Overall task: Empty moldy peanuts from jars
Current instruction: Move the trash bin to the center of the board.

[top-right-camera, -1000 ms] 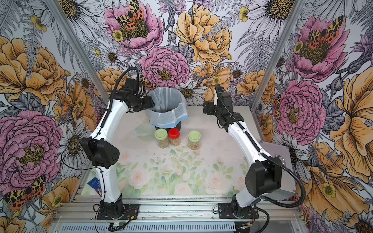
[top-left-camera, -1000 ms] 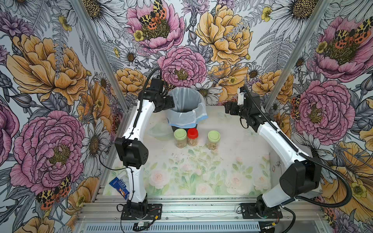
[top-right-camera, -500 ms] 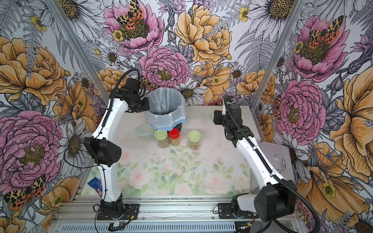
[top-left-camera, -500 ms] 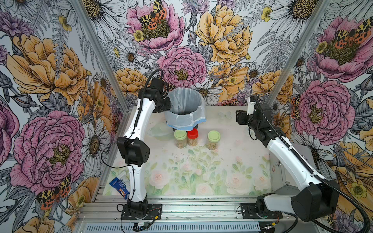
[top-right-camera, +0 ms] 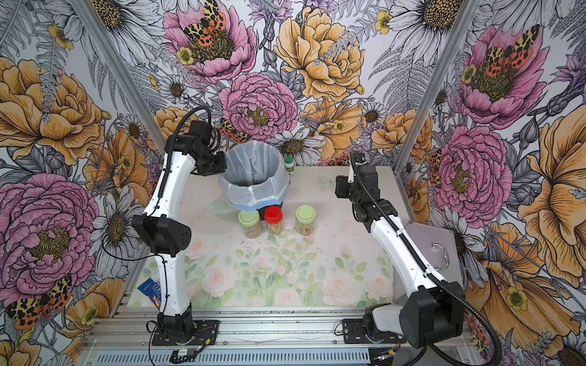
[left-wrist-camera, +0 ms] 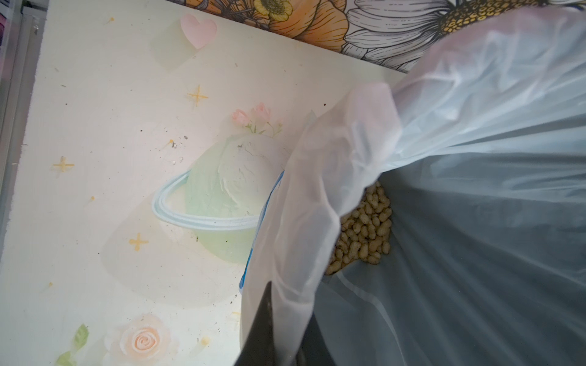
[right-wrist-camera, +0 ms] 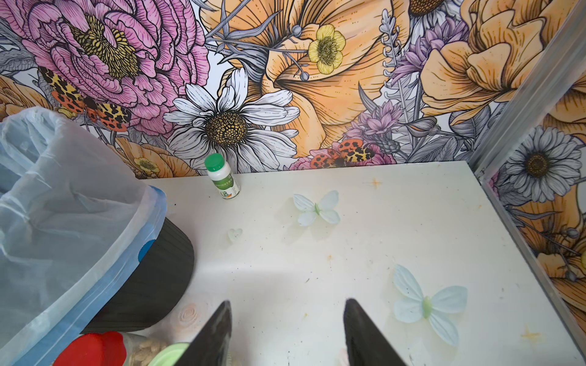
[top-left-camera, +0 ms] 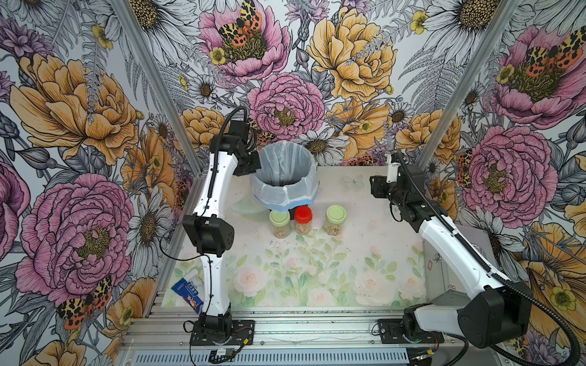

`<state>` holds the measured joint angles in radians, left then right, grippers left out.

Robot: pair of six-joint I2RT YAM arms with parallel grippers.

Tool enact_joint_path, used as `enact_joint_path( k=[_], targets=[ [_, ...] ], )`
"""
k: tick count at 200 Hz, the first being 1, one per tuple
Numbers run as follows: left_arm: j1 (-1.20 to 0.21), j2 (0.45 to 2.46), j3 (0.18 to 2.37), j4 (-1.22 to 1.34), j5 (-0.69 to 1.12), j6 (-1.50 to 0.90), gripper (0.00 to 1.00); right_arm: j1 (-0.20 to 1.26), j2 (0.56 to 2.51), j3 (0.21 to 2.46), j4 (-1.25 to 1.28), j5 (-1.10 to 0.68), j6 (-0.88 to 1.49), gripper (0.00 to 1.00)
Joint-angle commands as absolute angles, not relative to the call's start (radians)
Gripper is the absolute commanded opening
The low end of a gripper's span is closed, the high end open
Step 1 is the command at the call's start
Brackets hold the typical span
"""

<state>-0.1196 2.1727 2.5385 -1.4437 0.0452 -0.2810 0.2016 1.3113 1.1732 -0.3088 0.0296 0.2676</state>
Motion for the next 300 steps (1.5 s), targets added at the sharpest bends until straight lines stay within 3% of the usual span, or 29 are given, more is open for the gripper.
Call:
enact_joint_path(
  k=[1, 143, 196, 217, 227, 238, 251, 263, 277, 297, 300],
  targets=[
    [-0.050, 2.150, 2.570, -1.433, -0.019, -0.285, 0.00, 0.201, 1.314, 1.164, -0.294, 0.011, 0.258, 0.55],
    [0.171, 1.830, 2.150, -1.385, -0.109, -0.223, 0.00, 0.201, 1.370, 1.160, -0.295, -0.043, 0.249, 0.54],
    [0.170, 1.759, 2.041, -1.341, -0.070, -0.226, 0.10, 0.202, 1.395, 1.166, -0.298, -0.047, 0.251, 0.54],
    [0.182, 1.723, 2.004, -1.319, -0.061, -0.227, 0.20, 0.202, 1.397, 1.160, -0.298, -0.043, 0.250, 0.54],
    [0.186, 1.706, 1.987, -1.308, -0.057, -0.232, 0.32, 0.202, 1.399, 1.157, -0.297, -0.041, 0.250, 0.55],
    [0.190, 1.695, 1.971, -1.294, -0.044, -0.230, 0.35, 0.202, 1.403, 1.158, -0.296, -0.044, 0.248, 0.55],
    [0.192, 1.693, 1.959, -1.288, -0.037, -0.227, 0.51, 0.202, 1.408, 1.160, -0.297, -0.044, 0.250, 0.55],
    [0.193, 1.692, 1.944, -1.280, -0.031, -0.221, 0.51, 0.203, 1.412, 1.160, -0.298, -0.043, 0.251, 0.57],
    [0.192, 1.685, 1.928, -1.267, -0.034, -0.217, 0.72, 0.203, 1.417, 1.158, -0.298, -0.044, 0.252, 0.60],
    [0.196, 1.663, 1.905, -1.239, -0.041, -0.217, 0.78, 0.203, 1.423, 1.157, -0.296, -0.044, 0.250, 0.65],
    [0.196, 1.660, 1.905, -1.237, -0.043, -0.218, 0.86, 0.204, 1.426, 1.157, -0.297, -0.044, 0.249, 0.66]
  ],
)
